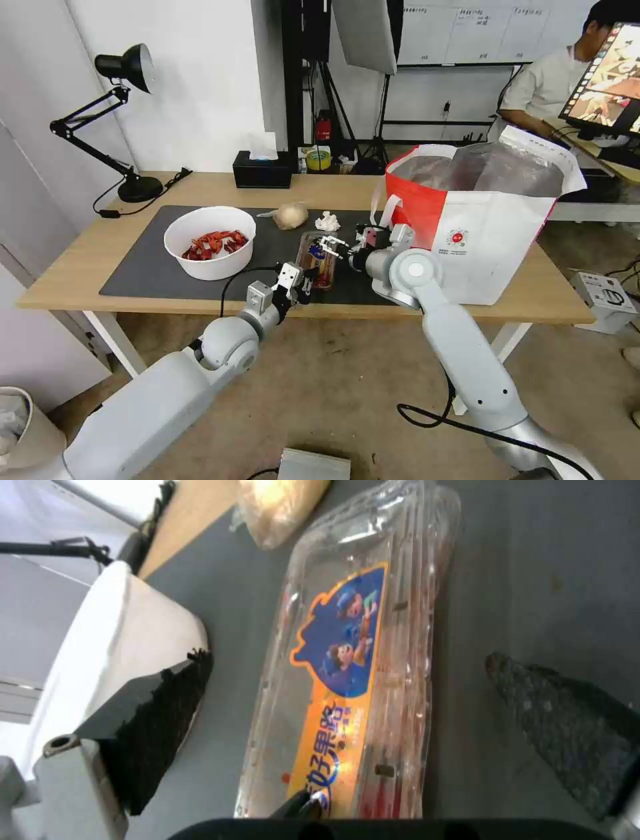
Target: Pick up the trash from the table and place it into the takeout bag.
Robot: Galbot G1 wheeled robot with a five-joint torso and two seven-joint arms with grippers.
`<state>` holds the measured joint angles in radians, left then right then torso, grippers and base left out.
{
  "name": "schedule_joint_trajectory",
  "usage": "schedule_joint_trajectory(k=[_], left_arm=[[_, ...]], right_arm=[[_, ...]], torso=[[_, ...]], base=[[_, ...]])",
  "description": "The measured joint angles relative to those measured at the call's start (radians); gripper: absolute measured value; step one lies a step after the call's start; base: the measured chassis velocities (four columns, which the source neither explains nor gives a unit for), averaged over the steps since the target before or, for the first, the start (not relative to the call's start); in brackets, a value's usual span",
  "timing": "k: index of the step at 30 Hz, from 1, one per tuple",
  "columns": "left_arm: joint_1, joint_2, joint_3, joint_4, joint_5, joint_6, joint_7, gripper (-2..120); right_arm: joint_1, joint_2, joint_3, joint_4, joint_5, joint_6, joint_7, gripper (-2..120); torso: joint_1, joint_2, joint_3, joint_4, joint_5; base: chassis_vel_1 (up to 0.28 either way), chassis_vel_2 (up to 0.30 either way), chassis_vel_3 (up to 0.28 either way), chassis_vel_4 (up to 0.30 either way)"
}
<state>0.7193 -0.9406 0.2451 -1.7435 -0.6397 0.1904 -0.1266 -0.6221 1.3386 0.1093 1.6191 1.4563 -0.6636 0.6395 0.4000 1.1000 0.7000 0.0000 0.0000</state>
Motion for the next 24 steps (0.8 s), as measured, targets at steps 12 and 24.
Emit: schedule_joint_trajectory(k=[12, 24], left_arm=[[-0.004, -0.006, 0.012, -0.004, -0.012, -0.002, -0.021, 0], [-0.009, -0.001, 0.015, -0.006, -0.018, -0.003, -0.027, 0]], right_arm=[[0.040, 0.036, -0.029, -0.016, -0.004, -0.013, 0.080, 100], [0.063, 0.056, -0.060, -0.030, -0.021, -0.025, 0.119, 100]], torso=[[0.000, 0.000, 0.000, 0.0000, 0.0000], [0.000, 0.000, 0.000, 0.0001, 0.0000]], base=[[0.000, 0.000, 0.000, 0.000], [0.000, 0.000, 0.000, 0.000]])
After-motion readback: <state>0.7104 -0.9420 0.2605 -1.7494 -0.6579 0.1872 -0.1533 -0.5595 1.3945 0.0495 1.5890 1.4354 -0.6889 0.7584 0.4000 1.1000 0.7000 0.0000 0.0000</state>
